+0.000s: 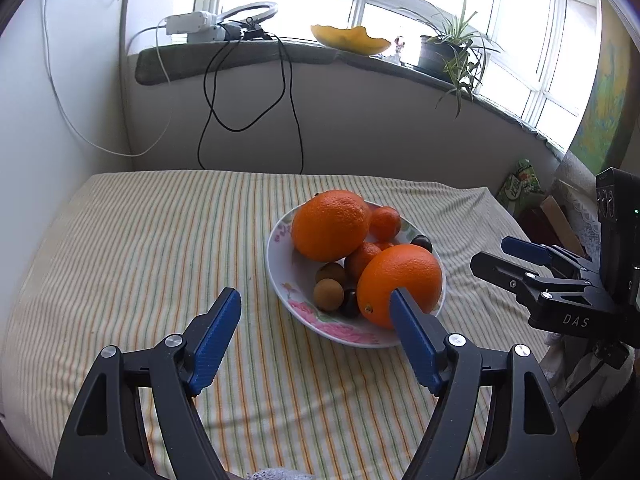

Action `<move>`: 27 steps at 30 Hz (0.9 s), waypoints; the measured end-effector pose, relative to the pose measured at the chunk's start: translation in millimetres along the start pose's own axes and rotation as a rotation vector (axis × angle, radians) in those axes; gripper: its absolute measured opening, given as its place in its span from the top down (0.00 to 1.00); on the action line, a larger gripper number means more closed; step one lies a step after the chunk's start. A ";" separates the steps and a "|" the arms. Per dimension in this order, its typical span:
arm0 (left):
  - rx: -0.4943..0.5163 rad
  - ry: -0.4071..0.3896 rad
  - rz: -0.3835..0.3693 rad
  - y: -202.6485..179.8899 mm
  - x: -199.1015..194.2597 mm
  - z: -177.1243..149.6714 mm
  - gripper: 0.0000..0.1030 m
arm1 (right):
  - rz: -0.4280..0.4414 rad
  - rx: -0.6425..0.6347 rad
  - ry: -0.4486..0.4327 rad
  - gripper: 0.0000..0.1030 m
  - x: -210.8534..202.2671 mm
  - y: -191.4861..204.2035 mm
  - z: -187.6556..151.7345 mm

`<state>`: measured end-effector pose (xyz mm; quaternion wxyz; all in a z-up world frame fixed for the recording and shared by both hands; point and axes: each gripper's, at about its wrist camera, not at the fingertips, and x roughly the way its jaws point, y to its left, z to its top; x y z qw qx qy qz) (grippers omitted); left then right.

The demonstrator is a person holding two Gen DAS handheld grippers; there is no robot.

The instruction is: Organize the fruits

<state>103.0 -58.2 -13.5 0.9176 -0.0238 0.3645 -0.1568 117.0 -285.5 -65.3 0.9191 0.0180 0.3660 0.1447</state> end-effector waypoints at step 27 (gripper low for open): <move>0.005 -0.021 0.033 -6.2 -15.2 -0.9 0.20 | -0.001 0.054 -0.026 0.10 -14.4 -0.6 -12.5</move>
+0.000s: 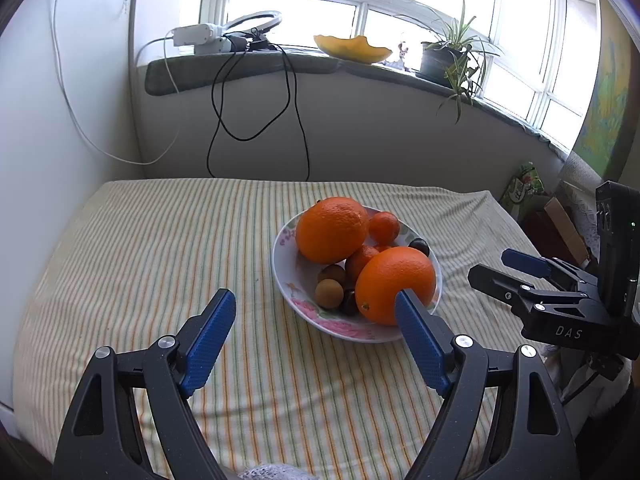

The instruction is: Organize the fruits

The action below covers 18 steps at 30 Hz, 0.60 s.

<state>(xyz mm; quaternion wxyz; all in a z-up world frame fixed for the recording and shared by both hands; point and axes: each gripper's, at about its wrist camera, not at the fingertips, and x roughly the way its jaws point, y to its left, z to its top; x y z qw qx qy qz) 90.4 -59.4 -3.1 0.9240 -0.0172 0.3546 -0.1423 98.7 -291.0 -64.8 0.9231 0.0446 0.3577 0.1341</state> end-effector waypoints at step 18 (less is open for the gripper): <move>0.001 -0.007 0.009 -1.2 -1.5 0.6 0.20 | 0.003 -0.006 0.011 0.10 1.9 3.9 -2.2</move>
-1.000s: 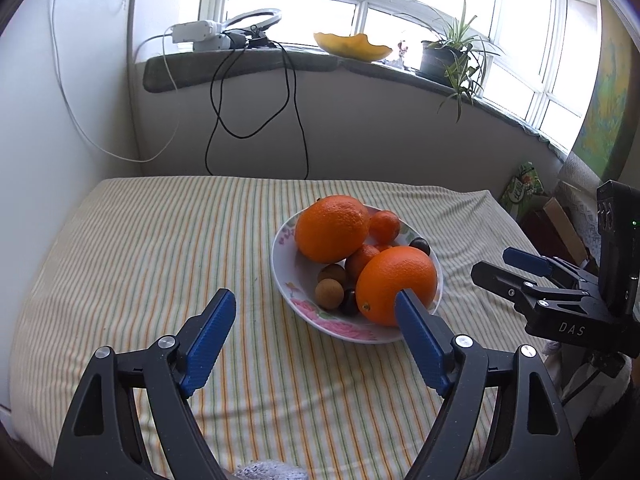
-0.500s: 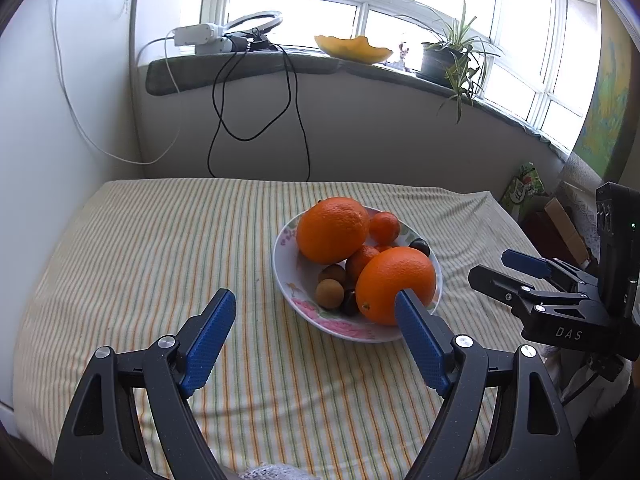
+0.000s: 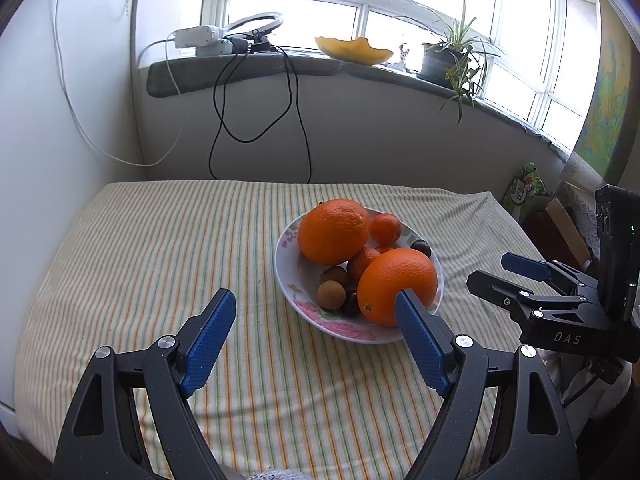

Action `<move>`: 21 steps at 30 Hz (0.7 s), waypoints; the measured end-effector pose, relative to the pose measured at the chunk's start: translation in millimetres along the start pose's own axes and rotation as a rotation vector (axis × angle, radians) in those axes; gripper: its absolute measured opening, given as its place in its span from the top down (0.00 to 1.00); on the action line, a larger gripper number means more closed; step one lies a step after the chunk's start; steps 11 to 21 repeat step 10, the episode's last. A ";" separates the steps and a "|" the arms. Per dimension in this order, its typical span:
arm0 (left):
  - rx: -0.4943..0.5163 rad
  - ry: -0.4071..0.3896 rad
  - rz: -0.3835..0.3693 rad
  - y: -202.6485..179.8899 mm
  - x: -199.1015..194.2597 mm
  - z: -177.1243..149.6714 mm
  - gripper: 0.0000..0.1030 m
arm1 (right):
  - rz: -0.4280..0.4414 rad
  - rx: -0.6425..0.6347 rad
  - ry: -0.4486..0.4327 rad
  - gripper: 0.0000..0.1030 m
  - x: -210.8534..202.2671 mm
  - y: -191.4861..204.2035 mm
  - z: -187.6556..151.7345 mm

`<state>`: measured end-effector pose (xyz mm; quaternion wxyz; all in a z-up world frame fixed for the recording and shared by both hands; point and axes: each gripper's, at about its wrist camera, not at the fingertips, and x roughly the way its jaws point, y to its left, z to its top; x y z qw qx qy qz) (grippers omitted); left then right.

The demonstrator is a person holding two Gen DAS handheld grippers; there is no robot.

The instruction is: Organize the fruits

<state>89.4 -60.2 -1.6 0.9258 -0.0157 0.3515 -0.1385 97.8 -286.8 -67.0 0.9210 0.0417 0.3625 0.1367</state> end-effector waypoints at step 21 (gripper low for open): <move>0.010 -0.009 0.000 -1.4 1.2 -1.3 0.20 | 0.002 -0.003 0.008 0.10 2.4 0.5 -0.6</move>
